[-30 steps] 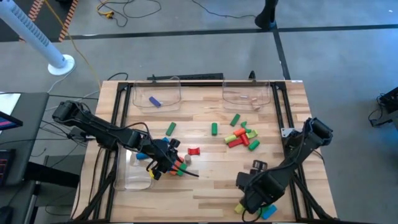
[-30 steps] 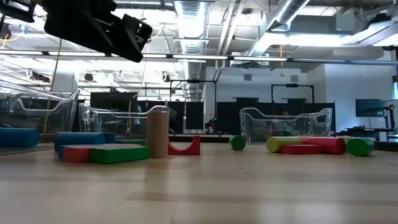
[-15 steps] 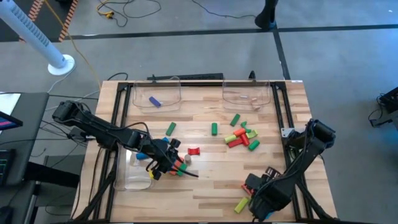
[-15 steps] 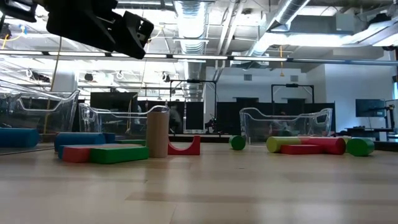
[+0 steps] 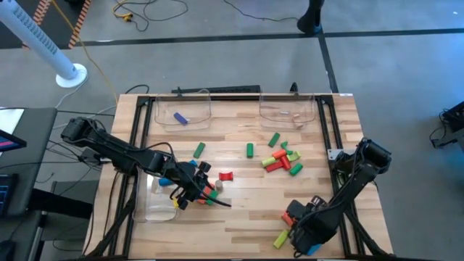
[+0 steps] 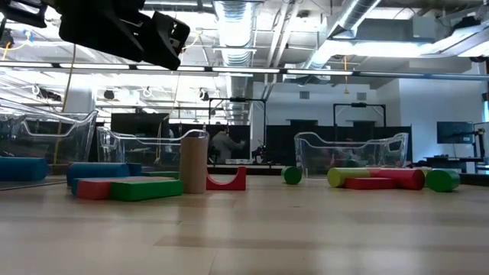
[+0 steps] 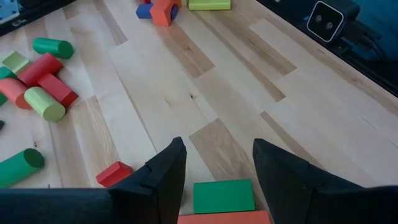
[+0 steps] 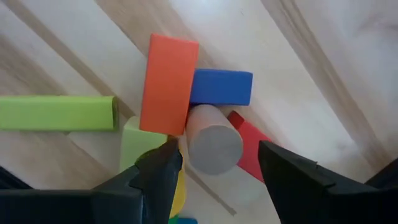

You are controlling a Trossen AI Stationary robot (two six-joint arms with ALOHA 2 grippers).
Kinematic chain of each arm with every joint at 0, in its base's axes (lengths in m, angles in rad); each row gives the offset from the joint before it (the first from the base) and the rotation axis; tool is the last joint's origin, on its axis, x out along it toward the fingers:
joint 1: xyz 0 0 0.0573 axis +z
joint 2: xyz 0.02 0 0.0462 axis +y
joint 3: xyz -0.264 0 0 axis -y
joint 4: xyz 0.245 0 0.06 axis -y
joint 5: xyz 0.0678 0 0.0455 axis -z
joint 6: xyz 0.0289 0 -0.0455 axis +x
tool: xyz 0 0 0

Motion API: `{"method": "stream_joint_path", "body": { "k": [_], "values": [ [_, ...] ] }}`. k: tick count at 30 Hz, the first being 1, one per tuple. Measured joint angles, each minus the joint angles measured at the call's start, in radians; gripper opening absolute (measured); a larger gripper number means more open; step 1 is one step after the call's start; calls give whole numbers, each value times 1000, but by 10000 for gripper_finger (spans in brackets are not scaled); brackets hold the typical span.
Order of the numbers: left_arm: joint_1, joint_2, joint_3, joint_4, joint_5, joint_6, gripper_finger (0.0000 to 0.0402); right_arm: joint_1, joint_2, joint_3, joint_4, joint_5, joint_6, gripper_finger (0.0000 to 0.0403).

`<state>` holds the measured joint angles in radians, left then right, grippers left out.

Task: Sort blocks by size
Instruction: Put the brown cylindrical block into the bottom left transparent bin

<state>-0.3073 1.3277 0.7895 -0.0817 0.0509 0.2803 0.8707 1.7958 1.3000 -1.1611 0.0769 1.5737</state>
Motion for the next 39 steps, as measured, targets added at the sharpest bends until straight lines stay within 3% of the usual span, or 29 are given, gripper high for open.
{"method": "stream_joint_path", "body": {
  "k": [8, 22, 39],
  "values": [
    [0, 0, 0, 4, 0, 0, 181, 0, 0, -16, 22, -2, 0, 240],
    [0, 0, 0, 20, 0, 6, 181, 0, 0, -16, 27, -5, -1, 171],
    [0, 1, -9, 23, 0, 4, 181, -1, 22, -13, 44, -8, -27, 171]
  ]
}}
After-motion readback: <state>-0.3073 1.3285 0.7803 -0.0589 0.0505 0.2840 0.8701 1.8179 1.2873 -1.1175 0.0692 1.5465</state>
